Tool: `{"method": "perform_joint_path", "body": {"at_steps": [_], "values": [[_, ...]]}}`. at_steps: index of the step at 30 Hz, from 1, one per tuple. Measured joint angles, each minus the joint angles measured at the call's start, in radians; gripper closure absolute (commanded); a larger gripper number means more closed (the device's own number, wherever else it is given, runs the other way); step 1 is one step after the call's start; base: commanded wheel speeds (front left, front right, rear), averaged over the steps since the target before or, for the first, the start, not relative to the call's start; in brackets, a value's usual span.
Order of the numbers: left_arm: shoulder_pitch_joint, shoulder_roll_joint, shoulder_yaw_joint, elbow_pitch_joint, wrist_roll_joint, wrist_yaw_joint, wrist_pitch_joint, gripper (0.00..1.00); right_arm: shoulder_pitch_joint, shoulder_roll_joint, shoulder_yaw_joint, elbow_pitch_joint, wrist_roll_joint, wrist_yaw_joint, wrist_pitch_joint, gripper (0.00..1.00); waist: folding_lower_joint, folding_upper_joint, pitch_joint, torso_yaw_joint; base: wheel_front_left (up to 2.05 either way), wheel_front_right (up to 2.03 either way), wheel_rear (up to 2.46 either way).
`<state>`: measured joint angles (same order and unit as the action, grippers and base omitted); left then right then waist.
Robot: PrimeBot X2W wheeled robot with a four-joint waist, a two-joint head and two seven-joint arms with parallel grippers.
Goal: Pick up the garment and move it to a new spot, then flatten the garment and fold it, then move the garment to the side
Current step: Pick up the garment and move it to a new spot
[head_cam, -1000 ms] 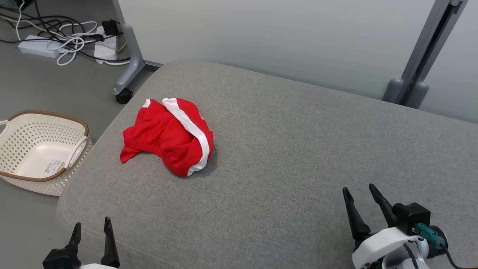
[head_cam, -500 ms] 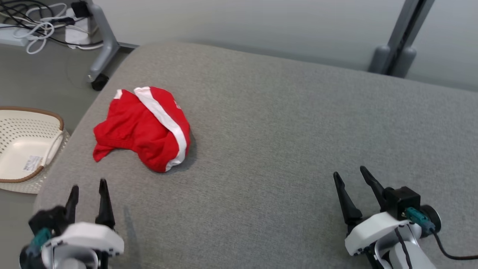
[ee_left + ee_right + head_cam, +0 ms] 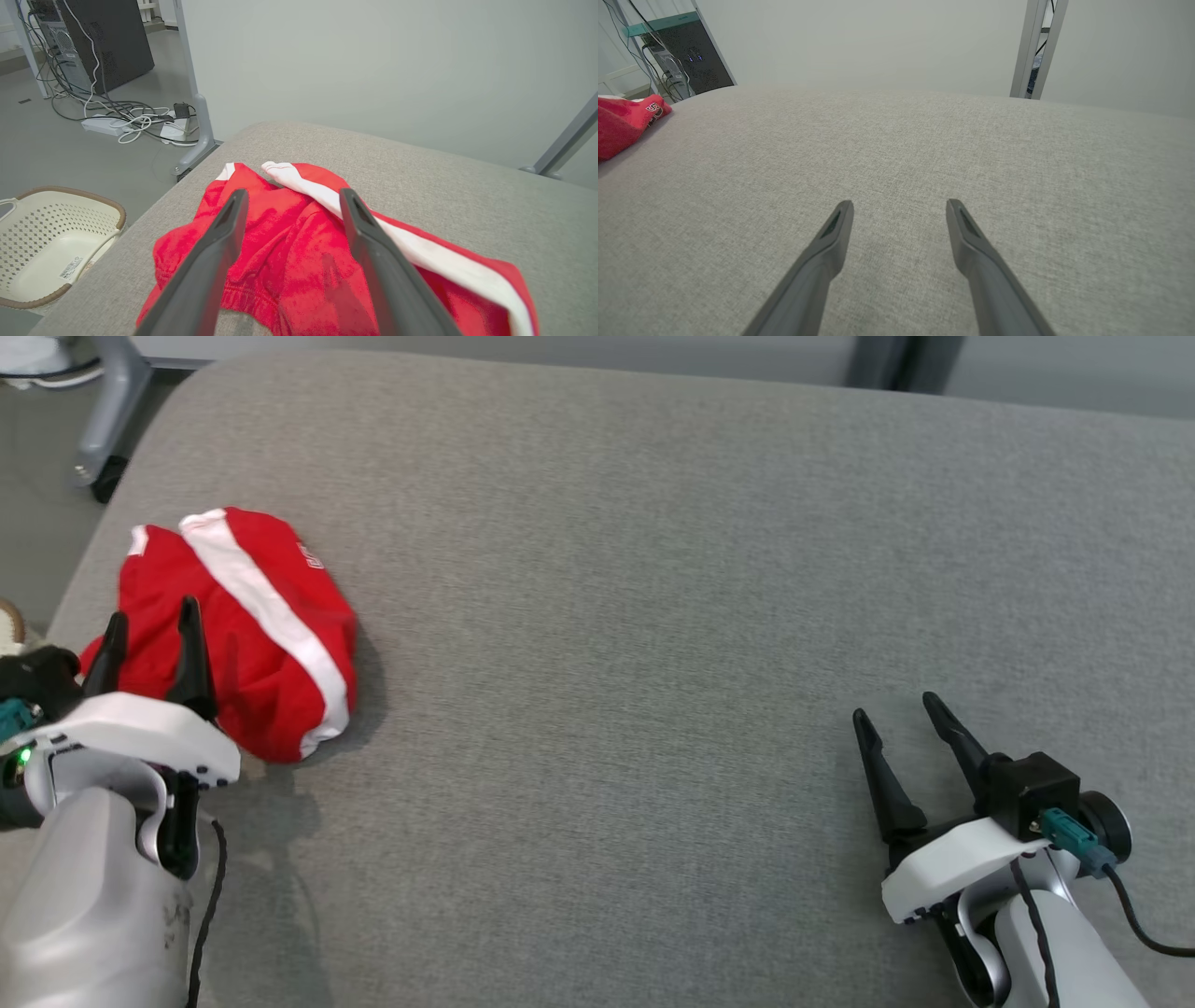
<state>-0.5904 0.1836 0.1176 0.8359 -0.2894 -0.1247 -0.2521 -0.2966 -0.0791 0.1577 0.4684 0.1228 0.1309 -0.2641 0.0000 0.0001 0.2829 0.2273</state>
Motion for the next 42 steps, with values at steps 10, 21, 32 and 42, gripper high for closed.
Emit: {"method": "perform_joint_path", "body": {"at_steps": [10,21,32,42], "values": [[-0.142,0.059,-0.083,0.218,-0.116,-0.005,0.134,0.0,-0.026,-0.018,-0.014,0.001,0.0,0.0,0.0,0.0,0.0,-0.0001,0.064,-0.084,0.0,0.0,0.0],[-0.18,0.072,-0.114,0.326,-0.106,0.004,0.091,1.0,-0.042,-0.003,-0.015,0.021,0.012,0.0,0.0,0.0,0.0,0.0,0.057,-0.121,0.0,0.0,0.0],[-0.26,0.035,-0.253,0.233,-0.041,-0.003,0.022,1.0,-0.017,0.023,-0.025,0.031,0.047,0.0,0.0,0.0,0.0,0.0,-0.017,-0.158,0.0,0.0,0.0],[-0.251,-0.119,-0.651,0.018,-0.113,-0.005,0.081,1.0,0.002,0.03,-0.016,0.033,0.088,0.0,0.0,0.0,0.0,0.0,-0.052,-0.255,0.0,0.0,0.0]]}}
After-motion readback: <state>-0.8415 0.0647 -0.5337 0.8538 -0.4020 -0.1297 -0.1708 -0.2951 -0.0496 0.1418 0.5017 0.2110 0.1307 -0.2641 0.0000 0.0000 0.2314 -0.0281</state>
